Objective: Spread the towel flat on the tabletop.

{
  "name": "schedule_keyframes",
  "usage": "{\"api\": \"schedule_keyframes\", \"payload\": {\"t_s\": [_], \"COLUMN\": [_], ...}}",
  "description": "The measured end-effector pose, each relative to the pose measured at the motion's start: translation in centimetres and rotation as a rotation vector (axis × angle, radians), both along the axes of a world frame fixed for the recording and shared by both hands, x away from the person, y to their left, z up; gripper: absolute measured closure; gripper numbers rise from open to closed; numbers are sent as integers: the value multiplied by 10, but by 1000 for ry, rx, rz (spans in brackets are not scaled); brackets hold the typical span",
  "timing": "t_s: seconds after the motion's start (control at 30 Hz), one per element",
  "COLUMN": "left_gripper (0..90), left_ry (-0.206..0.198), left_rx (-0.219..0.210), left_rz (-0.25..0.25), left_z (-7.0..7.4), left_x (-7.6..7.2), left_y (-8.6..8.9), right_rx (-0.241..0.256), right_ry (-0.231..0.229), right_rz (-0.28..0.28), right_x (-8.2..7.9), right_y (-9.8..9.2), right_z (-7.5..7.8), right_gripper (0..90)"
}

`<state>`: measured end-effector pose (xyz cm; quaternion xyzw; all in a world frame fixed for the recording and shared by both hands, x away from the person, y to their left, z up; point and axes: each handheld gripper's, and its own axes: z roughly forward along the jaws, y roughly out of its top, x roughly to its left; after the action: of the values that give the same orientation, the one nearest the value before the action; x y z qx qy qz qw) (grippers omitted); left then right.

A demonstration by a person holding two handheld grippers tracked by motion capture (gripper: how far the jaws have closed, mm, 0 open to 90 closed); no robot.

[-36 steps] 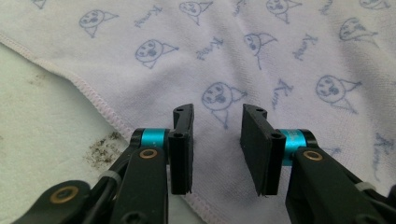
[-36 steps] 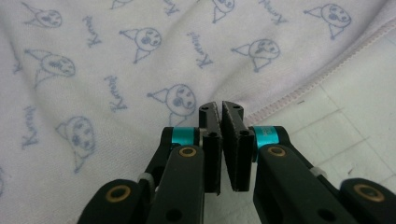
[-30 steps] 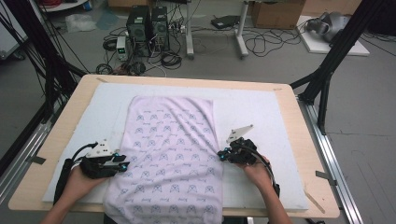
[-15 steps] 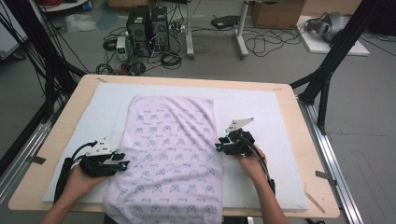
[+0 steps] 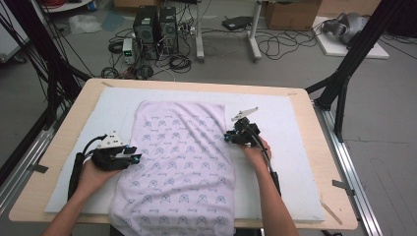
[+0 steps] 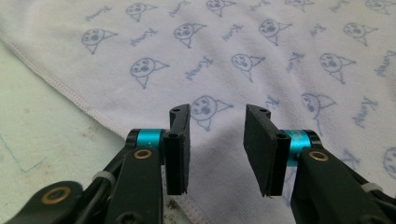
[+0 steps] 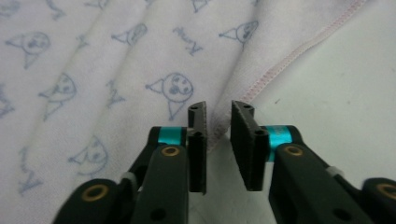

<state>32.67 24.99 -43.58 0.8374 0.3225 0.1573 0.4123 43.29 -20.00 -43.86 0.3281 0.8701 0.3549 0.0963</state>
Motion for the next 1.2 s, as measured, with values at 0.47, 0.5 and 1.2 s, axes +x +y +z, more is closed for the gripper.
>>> {"api": "schedule_keyframes", "payload": {"t_s": [0.47,0.5,1.2], "left_gripper": [561,558,491], "left_ry": [-8,-8,-1], "left_rx": [-49,-49,-81], "left_rz": [14,14,37], "left_z": [19,19,33], "left_x": [14,14,34], "left_y": [3,3,-1], "right_rx": [45,53,44], "right_ry": [-59,-58,-73], "right_rz": [28,24,52], "right_x": [-15,-15,-31], "right_y": [-2,-3,7], "right_z": [20,21,29], "right_gripper": [598,579,366]}}
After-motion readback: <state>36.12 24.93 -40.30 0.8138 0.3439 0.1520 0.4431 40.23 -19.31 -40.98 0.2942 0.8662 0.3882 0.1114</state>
